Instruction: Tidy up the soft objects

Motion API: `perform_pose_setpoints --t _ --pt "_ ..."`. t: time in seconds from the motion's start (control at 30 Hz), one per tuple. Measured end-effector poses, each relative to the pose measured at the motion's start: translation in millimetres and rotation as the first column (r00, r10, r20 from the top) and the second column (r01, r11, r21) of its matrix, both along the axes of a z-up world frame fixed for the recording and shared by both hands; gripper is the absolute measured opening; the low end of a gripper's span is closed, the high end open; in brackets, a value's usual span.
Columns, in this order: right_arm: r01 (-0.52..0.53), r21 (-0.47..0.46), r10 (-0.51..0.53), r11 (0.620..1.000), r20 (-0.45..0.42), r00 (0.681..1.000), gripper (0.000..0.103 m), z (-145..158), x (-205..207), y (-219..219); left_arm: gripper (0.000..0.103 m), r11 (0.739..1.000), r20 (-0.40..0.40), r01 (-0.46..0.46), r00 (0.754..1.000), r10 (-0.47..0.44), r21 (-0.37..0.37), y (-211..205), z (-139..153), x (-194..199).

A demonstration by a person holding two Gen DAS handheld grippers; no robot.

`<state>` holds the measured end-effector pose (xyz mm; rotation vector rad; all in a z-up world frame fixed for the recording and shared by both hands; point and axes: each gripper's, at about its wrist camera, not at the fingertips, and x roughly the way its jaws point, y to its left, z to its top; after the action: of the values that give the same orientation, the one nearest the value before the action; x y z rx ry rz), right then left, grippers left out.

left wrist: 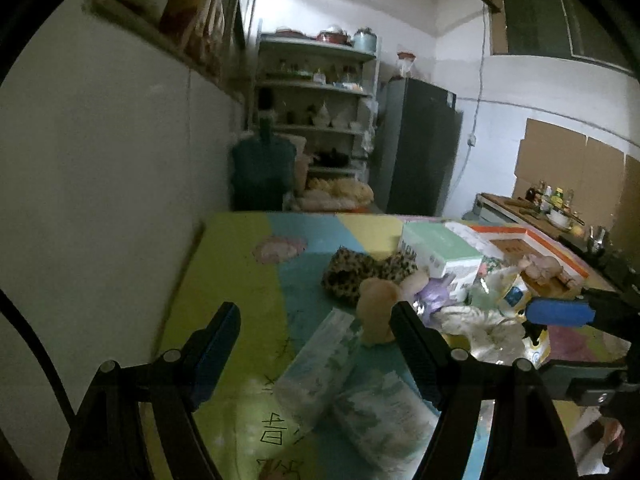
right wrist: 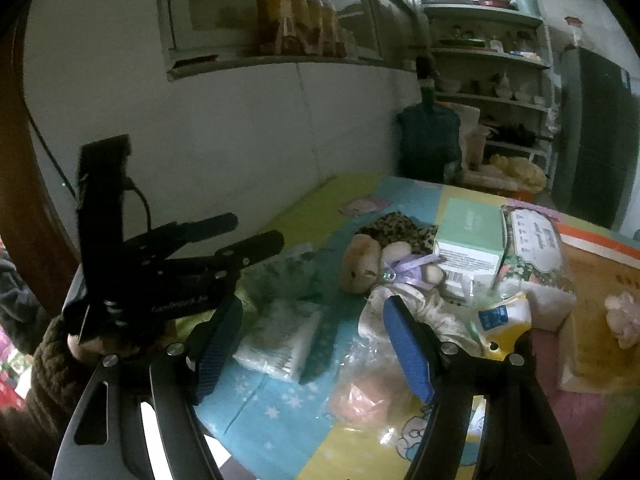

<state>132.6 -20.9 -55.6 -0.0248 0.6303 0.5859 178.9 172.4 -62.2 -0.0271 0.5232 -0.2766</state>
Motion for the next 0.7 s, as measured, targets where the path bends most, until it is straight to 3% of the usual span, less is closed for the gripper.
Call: perform_pose_setpoints --t 0.3,0.47,0.57,0.7 --pt "-0.003 -0.001 0.003 1.0 -0.022 1.0 0.074 -7.6 4.5 1.2 0.077 0.992 -0.088 0.097 0.992 -0.089 0.086 -14.2 -25.1 19.2" --pt "-0.029 -0.009 0.029 1.0 -0.023 0.999 0.074 -10.1 3.9 8.9 0.076 0.991 -0.13 0.114 0.986 -0.104 0.069 -14.4 -32.7 25.3" --pt "-0.04 -0.012 0.039 0.999 -0.029 0.999 0.074 -12.4 3.6 13.6 0.066 0.993 -0.153 0.112 0.983 -0.106 0.033 -9.2 -34.5 28.9" --pt "-0.051 -0.017 0.051 0.999 -0.039 0.998 0.074 -15.9 2.9 19.3 0.04 0.996 -0.199 0.092 0.976 -0.092 -0.009 -3.0 -40.9 35.9"
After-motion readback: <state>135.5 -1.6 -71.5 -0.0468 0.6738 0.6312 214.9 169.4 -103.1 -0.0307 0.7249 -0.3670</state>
